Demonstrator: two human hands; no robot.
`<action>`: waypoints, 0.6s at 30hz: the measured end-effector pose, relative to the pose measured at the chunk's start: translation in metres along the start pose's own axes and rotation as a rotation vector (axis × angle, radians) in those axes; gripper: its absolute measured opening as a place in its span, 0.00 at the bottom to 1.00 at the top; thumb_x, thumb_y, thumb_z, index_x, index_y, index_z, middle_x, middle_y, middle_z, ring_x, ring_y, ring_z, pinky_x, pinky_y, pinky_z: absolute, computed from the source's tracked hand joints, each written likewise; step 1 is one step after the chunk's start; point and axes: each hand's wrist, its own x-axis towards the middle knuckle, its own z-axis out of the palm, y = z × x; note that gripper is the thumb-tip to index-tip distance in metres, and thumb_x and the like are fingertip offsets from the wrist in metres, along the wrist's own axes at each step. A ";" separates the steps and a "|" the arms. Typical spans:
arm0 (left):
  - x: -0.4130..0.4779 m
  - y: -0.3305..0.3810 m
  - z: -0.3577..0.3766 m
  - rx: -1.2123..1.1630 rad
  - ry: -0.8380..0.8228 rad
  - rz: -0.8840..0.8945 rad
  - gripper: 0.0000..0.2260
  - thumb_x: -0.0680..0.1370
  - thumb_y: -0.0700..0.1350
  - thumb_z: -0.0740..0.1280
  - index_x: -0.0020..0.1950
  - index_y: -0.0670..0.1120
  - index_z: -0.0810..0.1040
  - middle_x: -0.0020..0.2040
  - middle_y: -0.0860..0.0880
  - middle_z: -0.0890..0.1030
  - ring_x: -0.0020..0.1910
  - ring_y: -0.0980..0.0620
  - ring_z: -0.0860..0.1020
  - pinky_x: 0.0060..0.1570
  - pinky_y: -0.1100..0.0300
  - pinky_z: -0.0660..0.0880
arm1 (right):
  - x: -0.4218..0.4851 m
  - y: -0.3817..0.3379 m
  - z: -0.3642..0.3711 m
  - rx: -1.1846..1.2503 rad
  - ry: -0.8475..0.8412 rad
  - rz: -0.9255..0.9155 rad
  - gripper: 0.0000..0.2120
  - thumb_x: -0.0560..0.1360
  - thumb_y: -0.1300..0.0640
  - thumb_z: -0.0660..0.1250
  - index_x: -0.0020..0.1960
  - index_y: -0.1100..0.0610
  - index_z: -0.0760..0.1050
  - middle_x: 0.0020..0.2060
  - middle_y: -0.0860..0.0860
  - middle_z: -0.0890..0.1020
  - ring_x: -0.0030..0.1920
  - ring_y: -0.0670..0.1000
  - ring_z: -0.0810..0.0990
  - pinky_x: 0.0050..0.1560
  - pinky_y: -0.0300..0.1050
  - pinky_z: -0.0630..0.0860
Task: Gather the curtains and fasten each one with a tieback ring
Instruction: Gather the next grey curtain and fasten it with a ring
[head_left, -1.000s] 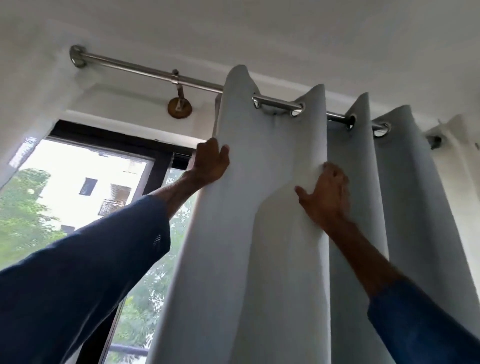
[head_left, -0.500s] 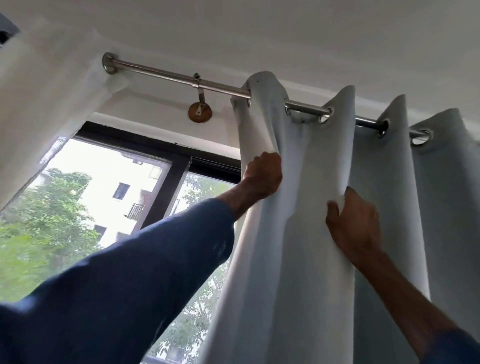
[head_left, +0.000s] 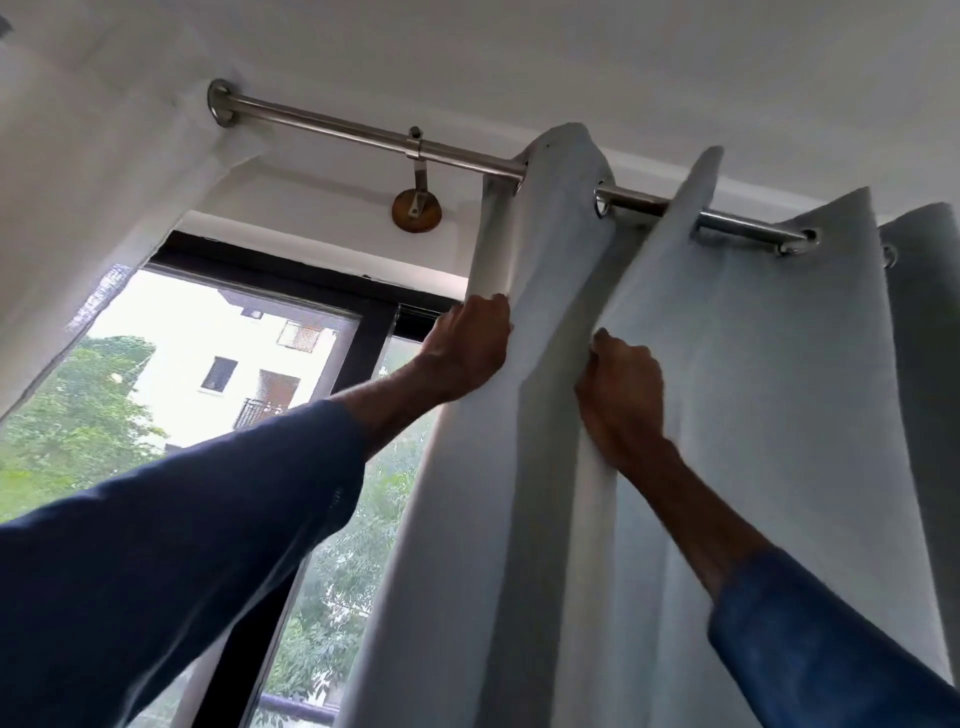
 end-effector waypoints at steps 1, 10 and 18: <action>0.001 -0.004 -0.004 0.000 -0.002 0.017 0.10 0.83 0.46 0.61 0.55 0.39 0.72 0.51 0.33 0.79 0.51 0.28 0.79 0.42 0.47 0.72 | 0.001 -0.012 0.004 0.032 0.008 -0.019 0.10 0.79 0.63 0.59 0.57 0.64 0.75 0.51 0.63 0.83 0.53 0.65 0.80 0.53 0.55 0.72; -0.003 -0.009 -0.005 -0.138 -0.015 0.094 0.08 0.77 0.44 0.65 0.46 0.45 0.66 0.41 0.37 0.80 0.40 0.31 0.80 0.32 0.53 0.67 | 0.002 -0.059 0.021 0.245 0.110 -0.155 0.08 0.81 0.60 0.60 0.44 0.58 0.74 0.41 0.59 0.83 0.41 0.60 0.80 0.39 0.48 0.68; -0.034 0.026 0.029 -0.394 0.023 0.182 0.45 0.68 0.28 0.67 0.80 0.48 0.52 0.23 0.52 0.71 0.23 0.56 0.76 0.16 0.64 0.68 | -0.033 0.001 -0.002 0.439 0.154 -0.040 0.16 0.77 0.67 0.66 0.33 0.56 0.69 0.27 0.42 0.73 0.27 0.40 0.70 0.36 0.24 0.66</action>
